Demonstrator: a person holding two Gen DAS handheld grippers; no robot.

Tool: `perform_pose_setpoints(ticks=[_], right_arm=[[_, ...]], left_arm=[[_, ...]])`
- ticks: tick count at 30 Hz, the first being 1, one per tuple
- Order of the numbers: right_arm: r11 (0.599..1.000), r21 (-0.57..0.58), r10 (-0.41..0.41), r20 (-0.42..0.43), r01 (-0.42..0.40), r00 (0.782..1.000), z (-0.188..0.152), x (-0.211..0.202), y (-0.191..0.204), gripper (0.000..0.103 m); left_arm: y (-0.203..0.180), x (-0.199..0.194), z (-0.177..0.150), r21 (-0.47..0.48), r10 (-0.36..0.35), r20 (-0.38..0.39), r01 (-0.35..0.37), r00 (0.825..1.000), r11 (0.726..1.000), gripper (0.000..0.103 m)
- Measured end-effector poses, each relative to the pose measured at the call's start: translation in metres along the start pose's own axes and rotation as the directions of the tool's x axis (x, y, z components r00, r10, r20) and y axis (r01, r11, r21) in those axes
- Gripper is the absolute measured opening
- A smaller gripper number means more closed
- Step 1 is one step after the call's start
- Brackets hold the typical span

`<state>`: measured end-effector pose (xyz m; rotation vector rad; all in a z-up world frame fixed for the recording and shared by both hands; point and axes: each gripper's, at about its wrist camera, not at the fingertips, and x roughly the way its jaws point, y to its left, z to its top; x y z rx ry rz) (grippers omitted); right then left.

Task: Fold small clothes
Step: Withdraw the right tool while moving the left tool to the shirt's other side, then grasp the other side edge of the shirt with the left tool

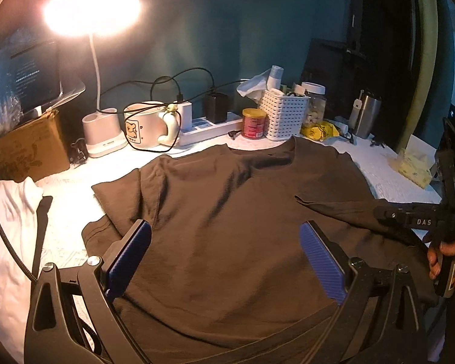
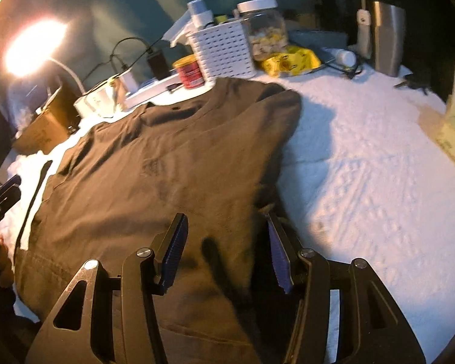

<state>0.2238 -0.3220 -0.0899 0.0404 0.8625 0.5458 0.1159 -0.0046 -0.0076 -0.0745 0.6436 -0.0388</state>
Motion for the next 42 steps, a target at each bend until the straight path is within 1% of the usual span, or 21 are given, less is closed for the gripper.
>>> perform_pose_setpoints(ticks=[3,6,11,14,17,21,23,29,35,39,41,42], right_arm=[[0.998,-0.034,0.044,-0.008,-0.044,0.999,-0.003,0.0,0.013,0.055],[0.995,-0.075,0.067,-0.027,-0.068,0.997,-0.008,0.002,0.028,0.055],[0.989,-0.115,0.088,-0.077,-0.097,0.993,-0.024,0.01,0.047,0.055],[0.985,-0.136,0.097,-0.092,-0.109,0.991,-0.031,0.011,0.057,0.055],[0.982,-0.154,0.097,-0.094,-0.111,0.991,-0.034,0.008,0.068,0.055],[0.981,-0.173,0.074,-0.079,-0.087,0.994,-0.031,0.003,0.078,0.055],[0.981,-0.179,0.064,-0.07,-0.076,0.995,-0.029,0.001,0.082,0.055],[0.979,-0.198,0.038,-0.067,-0.051,0.997,-0.022,0.005,0.101,0.055],[0.978,-0.207,0.025,-0.075,-0.04,0.997,-0.016,0.015,0.118,0.055],[0.976,-0.214,0.018,-0.08,-0.034,0.997,-0.01,0.022,0.128,0.055],[0.976,-0.215,0.012,-0.083,-0.03,0.996,-0.007,0.025,0.131,0.055],[0.976,-0.215,0.01,-0.085,-0.028,0.996,-0.006,0.027,0.132,0.055]], left_arm=[[-0.004,-0.002,-0.001,0.011,0.0,-0.001,0.0,1.0,1.0,0.097],[-0.006,-0.004,-0.003,0.015,0.002,-0.002,-0.002,1.0,1.0,0.097],[-0.005,-0.007,-0.006,0.015,0.004,-0.003,-0.004,1.0,1.0,0.097],[-0.002,-0.009,-0.009,0.008,0.007,-0.004,-0.007,1.0,1.0,0.097],[0.004,-0.011,-0.012,-0.006,0.007,-0.007,-0.007,1.0,1.0,0.097],[0.015,-0.014,-0.015,-0.022,0.015,-0.002,-0.015,1.0,1.0,0.097],[0.022,-0.015,-0.017,-0.02,0.018,0.003,-0.018,1.0,1.0,0.097],[0.053,-0.017,-0.022,-0.057,0.04,0.004,-0.04,0.999,0.998,0.097],[0.091,-0.013,-0.023,-0.087,0.065,0.008,-0.064,0.998,0.994,0.097],[0.12,-0.003,-0.025,-0.122,0.072,-0.007,-0.072,0.997,0.99,0.097],[0.131,0.002,-0.025,-0.134,0.068,-0.02,-0.07,0.997,0.988,0.085],[0.137,0.007,-0.025,-0.137,0.067,-0.038,-0.072,0.997,0.988,0.083]])
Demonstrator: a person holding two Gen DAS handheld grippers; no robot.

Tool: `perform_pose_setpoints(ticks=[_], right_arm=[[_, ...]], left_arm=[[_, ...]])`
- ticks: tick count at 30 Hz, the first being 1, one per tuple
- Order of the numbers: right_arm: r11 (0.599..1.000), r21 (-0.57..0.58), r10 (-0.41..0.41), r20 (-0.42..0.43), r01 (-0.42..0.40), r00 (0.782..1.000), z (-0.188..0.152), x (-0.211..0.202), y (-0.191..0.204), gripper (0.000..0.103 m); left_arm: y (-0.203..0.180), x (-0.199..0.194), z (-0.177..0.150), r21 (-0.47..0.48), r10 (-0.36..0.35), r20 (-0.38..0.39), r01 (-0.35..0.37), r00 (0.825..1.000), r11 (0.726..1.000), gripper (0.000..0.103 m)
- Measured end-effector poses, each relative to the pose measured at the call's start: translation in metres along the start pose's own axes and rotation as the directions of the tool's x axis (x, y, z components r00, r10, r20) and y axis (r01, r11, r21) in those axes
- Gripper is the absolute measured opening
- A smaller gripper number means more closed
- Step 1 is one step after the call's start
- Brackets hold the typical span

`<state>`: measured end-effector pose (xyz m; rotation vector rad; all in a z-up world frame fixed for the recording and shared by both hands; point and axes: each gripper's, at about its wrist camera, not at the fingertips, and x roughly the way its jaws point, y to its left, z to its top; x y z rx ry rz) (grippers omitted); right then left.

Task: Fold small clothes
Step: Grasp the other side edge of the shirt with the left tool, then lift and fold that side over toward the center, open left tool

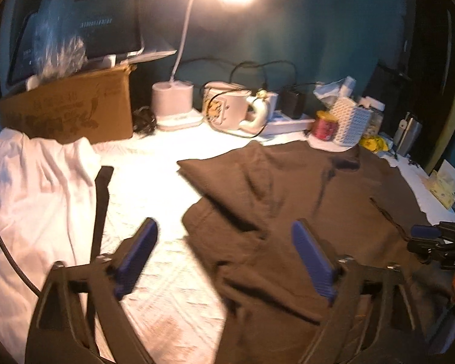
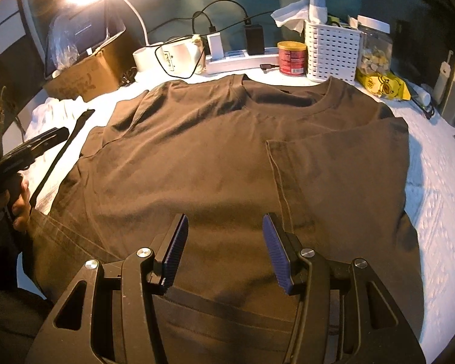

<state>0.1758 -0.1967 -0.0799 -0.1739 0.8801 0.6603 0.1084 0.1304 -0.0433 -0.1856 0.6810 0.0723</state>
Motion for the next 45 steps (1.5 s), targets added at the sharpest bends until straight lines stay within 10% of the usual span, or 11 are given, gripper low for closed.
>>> perform_pose_setpoints(ticks=[10,15,21,34,45], right_arm=[[1.0,0.003,-0.015,-0.014,0.015,1.0,0.012,0.013,0.007,0.055],[1.0,0.016,-0.019,-0.014,0.019,1.0,0.014,0.016,0.004,0.055],[1.0,0.019,-0.015,-0.009,0.015,1.0,0.014,0.015,0.003,0.055],[0.999,0.038,0.008,0.028,-0.009,1.0,0.0,0.001,-0.006,0.055],[0.995,0.103,0.011,0.059,-0.017,0.998,-0.023,-0.015,-0.036,0.055]], left_arm=[[0.04,0.05,-0.001,-0.103,-0.07,-0.15,0.055,0.986,0.993,0.046],[0.038,0.061,0.005,-0.08,-0.116,-0.188,0.102,0.975,0.992,0.046],[0.027,0.061,0.004,-0.026,-0.112,-0.191,0.109,0.975,0.994,0.006],[0.015,0.017,-0.009,-0.052,0.116,0.019,-0.115,0.993,0.992,0.004],[-0.034,0.001,-0.01,0.169,0.171,0.132,-0.192,0.976,0.967,0.004]])
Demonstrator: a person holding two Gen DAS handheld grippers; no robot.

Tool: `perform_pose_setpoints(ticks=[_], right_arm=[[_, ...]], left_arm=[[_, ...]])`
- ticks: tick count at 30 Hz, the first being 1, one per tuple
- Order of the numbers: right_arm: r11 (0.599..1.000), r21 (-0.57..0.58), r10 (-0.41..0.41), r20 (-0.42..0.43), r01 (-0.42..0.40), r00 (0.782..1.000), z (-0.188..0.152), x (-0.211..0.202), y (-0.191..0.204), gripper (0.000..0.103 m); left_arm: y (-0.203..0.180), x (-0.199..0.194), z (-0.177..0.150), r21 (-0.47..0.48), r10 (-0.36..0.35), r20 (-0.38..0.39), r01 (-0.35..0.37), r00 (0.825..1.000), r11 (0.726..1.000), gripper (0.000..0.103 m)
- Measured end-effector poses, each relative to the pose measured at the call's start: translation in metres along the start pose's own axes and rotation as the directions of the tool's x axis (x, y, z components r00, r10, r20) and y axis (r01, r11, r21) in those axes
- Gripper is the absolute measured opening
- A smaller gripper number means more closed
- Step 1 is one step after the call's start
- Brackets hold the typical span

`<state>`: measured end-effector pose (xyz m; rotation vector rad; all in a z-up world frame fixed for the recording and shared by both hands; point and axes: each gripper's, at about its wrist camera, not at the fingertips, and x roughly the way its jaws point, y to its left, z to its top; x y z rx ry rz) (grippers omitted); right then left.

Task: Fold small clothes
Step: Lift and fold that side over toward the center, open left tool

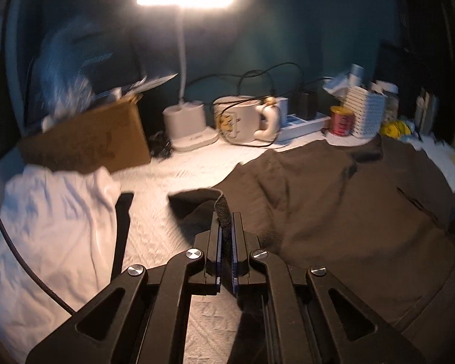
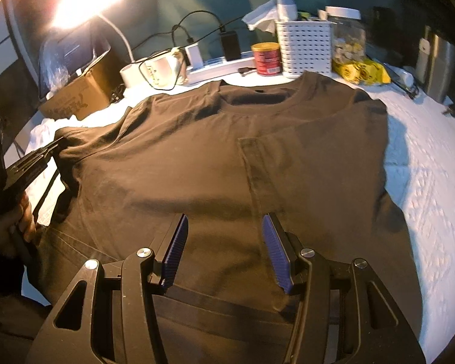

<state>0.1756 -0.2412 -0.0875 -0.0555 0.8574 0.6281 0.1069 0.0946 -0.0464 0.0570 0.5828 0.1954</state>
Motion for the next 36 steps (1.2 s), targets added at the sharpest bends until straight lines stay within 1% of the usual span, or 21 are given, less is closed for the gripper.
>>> perform_pose_setpoints(ticks=[3,5,7,9,10,12,13,14,15,17,19,22,24,25,27,30,31,33,35,36], right_arm=[[1.0,0.016,0.002,0.006,-0.002,1.0,-0.004,-0.004,-0.009,0.055],[1.0,0.025,0.005,0.012,-0.005,1.0,-0.007,-0.008,-0.014,0.055],[0.999,0.032,0.007,0.018,-0.008,1.0,-0.01,-0.011,-0.019,0.055],[0.999,0.04,0.008,0.021,-0.009,1.0,-0.013,-0.014,-0.024,0.055],[0.999,0.044,0.008,0.022,-0.009,1.0,-0.015,-0.015,-0.026,0.055],[0.999,0.053,0.009,0.023,-0.01,1.0,-0.017,-0.017,-0.032,0.055],[0.998,0.057,0.008,0.024,-0.01,1.0,-0.018,-0.018,-0.034,0.055],[0.998,0.062,0.008,0.025,-0.009,1.0,-0.02,-0.019,-0.036,0.055],[0.998,0.067,0.008,0.028,-0.01,1.0,-0.021,-0.021,-0.038,0.055],[0.997,0.076,0.009,0.032,-0.011,0.999,-0.023,-0.023,-0.043,0.055],[0.996,0.084,0.007,0.033,-0.009,0.999,-0.024,-0.023,-0.048,0.055],[0.996,0.094,0.004,0.035,-0.007,0.999,-0.025,-0.022,-0.054,0.055],[0.995,0.099,0.002,0.04,-0.006,0.999,-0.025,-0.023,-0.056,0.055],[0.995,0.1,0.0,0.043,-0.005,0.999,-0.024,-0.023,-0.057,0.055],[0.995,0.097,-0.004,0.046,0.0,0.999,-0.023,-0.024,-0.058,0.055],[0.995,0.096,-0.015,0.049,0.01,0.999,-0.021,-0.025,-0.06,0.055],[0.995,0.098,-0.019,0.049,0.014,0.999,-0.02,-0.025,-0.061,0.055],[0.994,0.104,-0.029,0.047,0.024,0.998,-0.018,-0.025,-0.063,0.055],[0.994,0.106,-0.038,0.044,0.033,0.998,-0.016,-0.024,-0.064,0.055],[0.994,0.106,-0.041,0.042,0.036,0.998,-0.015,-0.023,-0.064,0.055]], left_arm=[[-0.022,-0.004,0.0,0.111,-0.007,0.016,0.005,1.0,0.994,0.004],[-0.034,-0.005,0.0,0.158,-0.038,0.007,0.036,0.999,0.987,0.004],[-0.049,-0.002,-0.001,0.199,-0.065,-0.025,0.068,0.998,0.978,0.004],[-0.062,0.002,-0.004,0.233,-0.075,-0.061,0.088,0.995,0.969,0.004],[-0.067,0.004,-0.006,0.249,-0.076,-0.08,0.094,0.994,0.964,0.004],[-0.083,0.011,-0.013,0.301,-0.063,-0.146,0.105,0.987,0.948,0.005],[-0.088,0.013,-0.016,0.312,-0.062,-0.163,0.112,0.985,0.943,0.008],[-0.093,0.012,-0.017,0.321,-0.074,-0.185,0.131,0.98,0.938,0.013],[-0.095,0.01,-0.018,0.316,-0.089,-0.193,0.148,0.977,0.937,0.018],[-0.093,0.002,-0.017,0.287,-0.134,-0.198,0.188,0.971,0.939,0.045],[-0.091,-0.006,-0.013,0.262,-0.163,-0.189,0.21,0.968,0.942,0.053],[-0.079,-0.02,-0.005,0.232,-0.199,-0.173,0.236,0.965,0.943,0.053],[-0.067,-0.023,0.0,0.206,-0.201,-0.161,0.232,0.966,0.951,0.053],[-0.056,-0.022,0.003,0.176,-0.192,-0.158,0.219,0.969,0.96,0.053],[-0.033,-0.014,0.007,0.101,-0.17,-0.164,0.188,0.972,0.977,0.053],[0.004,0.003,0.009,-0.021,-0.124,-0.186,0.123,0.975,0.992,0.053],[0.014,0.01,0.009,-0.041,-0.099,-0.192,0.093,0.976,0.995,0.053],[0.027,0.023,0.007,-0.045,-0.05,-0.205,0.042,0.977,0.998,0.053],[0.041,0.041,0.003,-0.069,-0.004,-0.242,-0.013,0.97,0.998,0.053],[0.047,0.047,0.002,-0.086,-0.004,-0.252,-0.018,0.968,0.996,0.053]])
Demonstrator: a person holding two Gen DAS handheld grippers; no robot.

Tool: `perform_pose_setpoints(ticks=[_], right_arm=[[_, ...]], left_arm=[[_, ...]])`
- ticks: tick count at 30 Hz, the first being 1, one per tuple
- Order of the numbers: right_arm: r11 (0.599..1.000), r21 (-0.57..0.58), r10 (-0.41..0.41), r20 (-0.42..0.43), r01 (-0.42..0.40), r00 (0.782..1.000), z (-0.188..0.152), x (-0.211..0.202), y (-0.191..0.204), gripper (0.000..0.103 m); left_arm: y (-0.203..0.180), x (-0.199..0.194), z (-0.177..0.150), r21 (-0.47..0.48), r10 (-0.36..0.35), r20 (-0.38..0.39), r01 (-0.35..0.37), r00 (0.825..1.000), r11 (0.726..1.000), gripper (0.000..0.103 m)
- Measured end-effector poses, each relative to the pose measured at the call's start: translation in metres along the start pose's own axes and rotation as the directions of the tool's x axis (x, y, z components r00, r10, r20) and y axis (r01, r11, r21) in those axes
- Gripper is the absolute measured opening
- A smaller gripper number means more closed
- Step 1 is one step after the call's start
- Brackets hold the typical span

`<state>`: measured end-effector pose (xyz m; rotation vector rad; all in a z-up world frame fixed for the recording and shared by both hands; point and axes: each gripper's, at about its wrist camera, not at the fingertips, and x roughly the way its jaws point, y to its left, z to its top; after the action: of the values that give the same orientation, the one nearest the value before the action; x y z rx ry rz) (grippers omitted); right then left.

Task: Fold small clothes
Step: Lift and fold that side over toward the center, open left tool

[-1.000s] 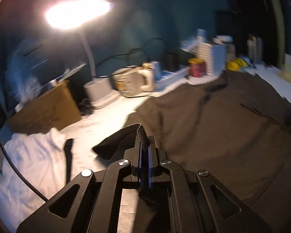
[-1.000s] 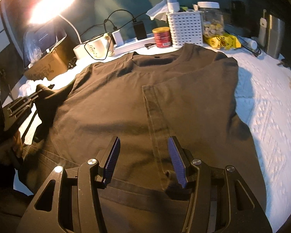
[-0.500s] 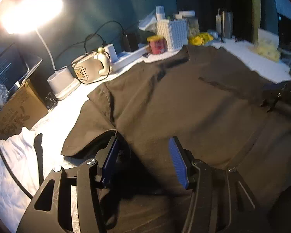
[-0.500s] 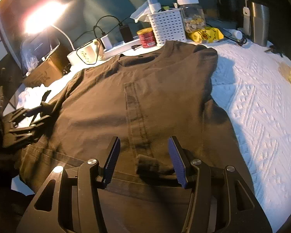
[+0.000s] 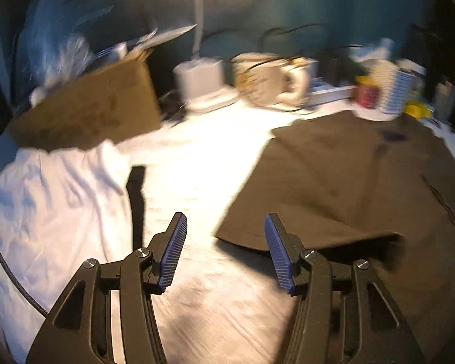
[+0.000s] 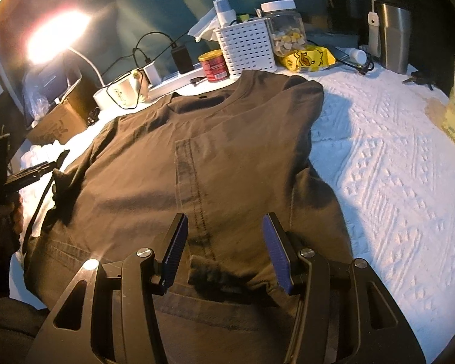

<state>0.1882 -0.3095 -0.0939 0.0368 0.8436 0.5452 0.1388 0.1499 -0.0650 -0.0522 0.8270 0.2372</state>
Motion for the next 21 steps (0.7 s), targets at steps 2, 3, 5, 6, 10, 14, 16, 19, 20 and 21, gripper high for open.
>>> perform_pose_setpoints(ticks=[2,3,5,6,10,14,16,19,20,21], right_arm=[[1.0,-0.001,-0.005,-0.005,0.005,1.0,0.001,0.002,0.001,0.055],[1.0,-0.002,-0.007,-0.007,0.007,1.0,0.002,0.002,0.002,0.055],[1.0,-0.005,-0.01,-0.013,0.01,1.0,0.003,0.004,0.003,0.055],[1.0,-0.006,-0.011,-0.015,0.011,1.0,0.004,0.005,0.004,0.055],[1.0,-0.007,-0.013,-0.023,0.013,1.0,0.005,0.009,0.006,0.055],[1.0,-0.008,-0.01,-0.03,0.009,0.999,0.006,0.013,0.006,0.055],[1.0,-0.007,-0.007,-0.033,0.007,0.999,0.006,0.015,0.006,0.055],[1.0,-0.005,-0.003,-0.03,0.002,1.0,0.006,0.016,0.005,0.055],[1.0,-0.003,-0.001,-0.028,0.001,1.0,0.006,0.015,0.004,0.055],[1.0,-0.002,-0.001,-0.027,0.001,1.0,0.006,0.015,0.003,0.055]], left_arm=[[0.009,0.016,0.003,-0.031,-0.017,-0.027,0.016,1.0,0.999,0.053],[0.011,0.022,0.004,-0.032,-0.024,-0.04,0.023,0.999,0.999,0.053],[0.009,0.032,0.005,-0.023,-0.045,-0.064,0.044,0.997,0.999,0.053],[0.007,0.034,0.005,-0.014,-0.053,-0.072,0.053,0.996,0.999,0.053],[-0.009,0.039,0.0,0.04,-0.069,-0.083,0.072,0.994,0.997,0.053],[-0.022,0.041,-0.003,0.098,-0.124,-0.075,0.131,0.989,0.987,0.021],[-0.029,0.039,-0.002,0.113,-0.15,-0.082,0.158,0.985,0.981,0.009],[-0.038,0.031,0.002,0.115,-0.181,-0.062,0.187,0.981,0.976,0.006],[-0.04,0.026,0.005,0.117,-0.184,-0.046,0.188,0.982,0.975,0.006],[-0.042,0.02,0.008,0.112,-0.191,-0.028,0.193,0.981,0.975,0.006]])
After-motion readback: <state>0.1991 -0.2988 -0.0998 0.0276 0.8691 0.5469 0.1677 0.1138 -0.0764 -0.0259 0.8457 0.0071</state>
